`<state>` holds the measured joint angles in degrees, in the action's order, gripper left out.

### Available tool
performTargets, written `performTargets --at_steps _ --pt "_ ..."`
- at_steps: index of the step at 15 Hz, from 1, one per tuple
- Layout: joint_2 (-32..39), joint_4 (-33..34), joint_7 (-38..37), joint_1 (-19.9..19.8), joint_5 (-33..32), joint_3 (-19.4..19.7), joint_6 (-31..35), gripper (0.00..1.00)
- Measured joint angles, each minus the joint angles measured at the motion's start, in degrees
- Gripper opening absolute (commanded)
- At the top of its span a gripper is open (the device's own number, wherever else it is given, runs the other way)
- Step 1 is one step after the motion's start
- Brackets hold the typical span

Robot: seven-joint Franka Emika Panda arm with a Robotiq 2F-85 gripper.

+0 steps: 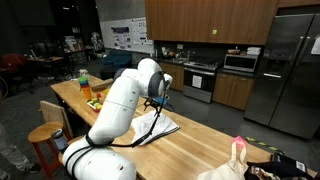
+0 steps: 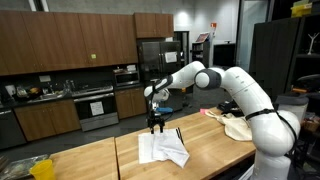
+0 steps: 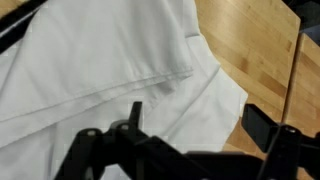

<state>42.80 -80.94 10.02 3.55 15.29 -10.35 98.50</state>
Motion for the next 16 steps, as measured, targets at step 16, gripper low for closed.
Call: performTargets --at_steps 16 --pt "-0.5 -1.5 -4.8 -3.0 7.4 1.3 11.5 1.00"
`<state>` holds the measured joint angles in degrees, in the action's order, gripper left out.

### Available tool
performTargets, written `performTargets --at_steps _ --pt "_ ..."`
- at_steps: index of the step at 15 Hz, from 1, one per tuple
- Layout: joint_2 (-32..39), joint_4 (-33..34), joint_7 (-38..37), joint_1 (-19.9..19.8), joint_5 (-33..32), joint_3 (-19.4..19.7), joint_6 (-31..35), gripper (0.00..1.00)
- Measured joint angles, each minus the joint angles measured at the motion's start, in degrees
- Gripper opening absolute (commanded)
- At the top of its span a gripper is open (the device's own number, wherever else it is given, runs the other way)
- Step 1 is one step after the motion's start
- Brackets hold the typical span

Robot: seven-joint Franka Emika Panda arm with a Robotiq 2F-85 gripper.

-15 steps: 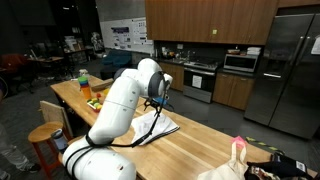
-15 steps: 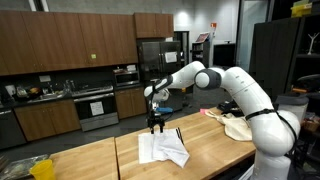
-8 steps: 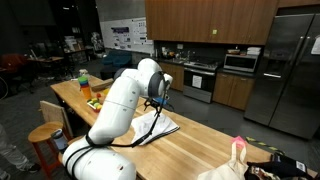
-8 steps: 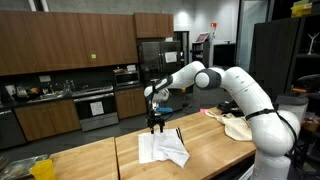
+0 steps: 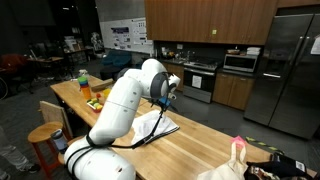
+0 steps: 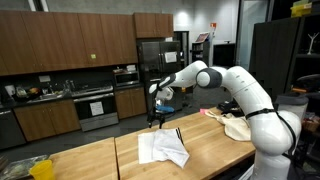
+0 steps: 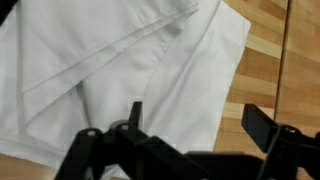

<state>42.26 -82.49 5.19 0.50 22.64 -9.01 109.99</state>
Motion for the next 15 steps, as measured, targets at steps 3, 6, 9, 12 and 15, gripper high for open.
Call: performTargets --at_steps 3,6,9,12,15 --pt "-0.1 -0.2 -0.3 -0.1 0.1 0.1 0.3 1.00" --pt "0.2 0.0 -1.5 0.0 -0.2 0.1 -3.0 1.00" --pt "0.4 0.0 -6.8 1.4 -4.3 2.5 -4.4 1.00" --pt "0.4 -0.1 -12.5 3.9 -11.1 5.8 -4.5 1.00" --pt "0.4 -0.2 -14.5 5.2 -13.1 7.2 -4.5 1.00"
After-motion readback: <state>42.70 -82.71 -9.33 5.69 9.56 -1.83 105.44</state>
